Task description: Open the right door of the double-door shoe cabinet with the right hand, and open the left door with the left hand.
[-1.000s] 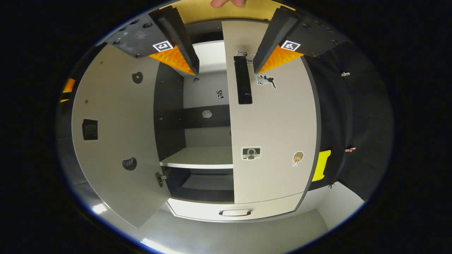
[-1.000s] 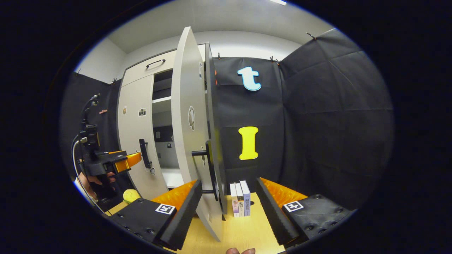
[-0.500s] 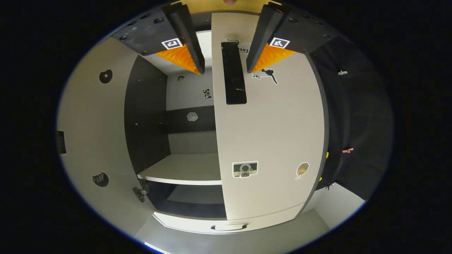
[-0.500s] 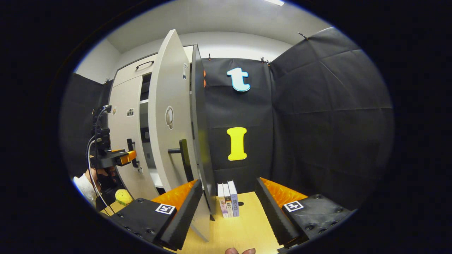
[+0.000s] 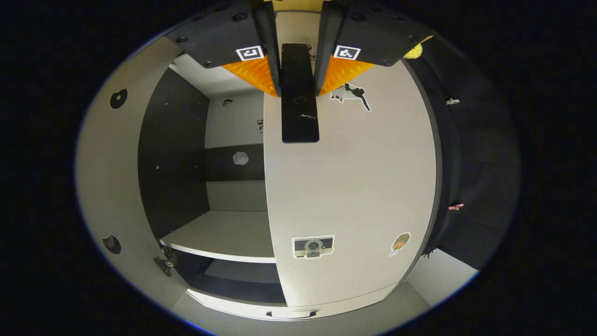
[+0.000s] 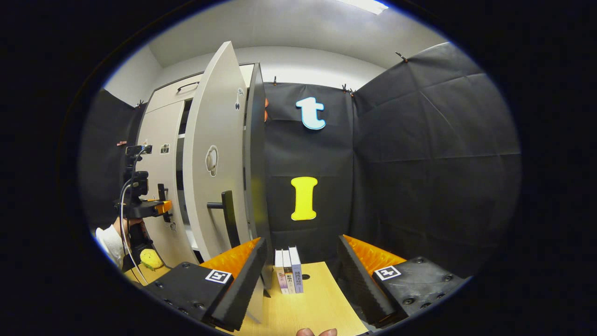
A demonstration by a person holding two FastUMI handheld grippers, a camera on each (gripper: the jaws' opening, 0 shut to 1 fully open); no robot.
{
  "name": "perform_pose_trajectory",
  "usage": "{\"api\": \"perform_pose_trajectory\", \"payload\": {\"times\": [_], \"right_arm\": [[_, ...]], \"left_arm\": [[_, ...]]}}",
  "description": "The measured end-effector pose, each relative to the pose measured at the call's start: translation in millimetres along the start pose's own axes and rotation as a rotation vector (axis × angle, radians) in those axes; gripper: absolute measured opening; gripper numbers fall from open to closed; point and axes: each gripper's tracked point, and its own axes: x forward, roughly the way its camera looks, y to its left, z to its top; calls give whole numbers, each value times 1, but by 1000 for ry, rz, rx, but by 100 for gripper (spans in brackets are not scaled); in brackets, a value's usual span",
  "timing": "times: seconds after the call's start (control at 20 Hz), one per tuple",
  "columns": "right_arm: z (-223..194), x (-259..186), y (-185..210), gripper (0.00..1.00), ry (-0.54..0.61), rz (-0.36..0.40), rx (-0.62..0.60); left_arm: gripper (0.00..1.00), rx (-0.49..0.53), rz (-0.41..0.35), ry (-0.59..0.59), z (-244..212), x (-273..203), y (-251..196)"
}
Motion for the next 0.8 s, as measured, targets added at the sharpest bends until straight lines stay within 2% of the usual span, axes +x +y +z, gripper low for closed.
{"api": "perform_pose_trajectory", "payload": {"times": [0.15,0.35,0.4,0.45,0.6,0.7,0.75,0.8], "right_arm": [[1,-3,-3,95,3,-9,7],[2,-9,-2,95,5,-12,13],[3,-12,-1,100,5,-11,11],[3,-14,0,95,5,-13,8],[9,-19,3,95,-7,-13,14],[8,-22,8,95,-5,-11,23],[7,-24,13,100,0,-9,30],[7,-26,16,95,2,-11,39]], "left_arm": [[34,0,26,2,-1,2,2],[36,-17,36,0,-8,3,1],[37,-4,25,7,-7,4,1],[35,-10,14,27,-9,4,1],[20,-46,-44,40,-9,0,0],[17,-28,-55,34,-9,-8,3],[17,-27,-62,28,-8,-14,5],[16,-38,-75,27,-8,-23,8]]}}
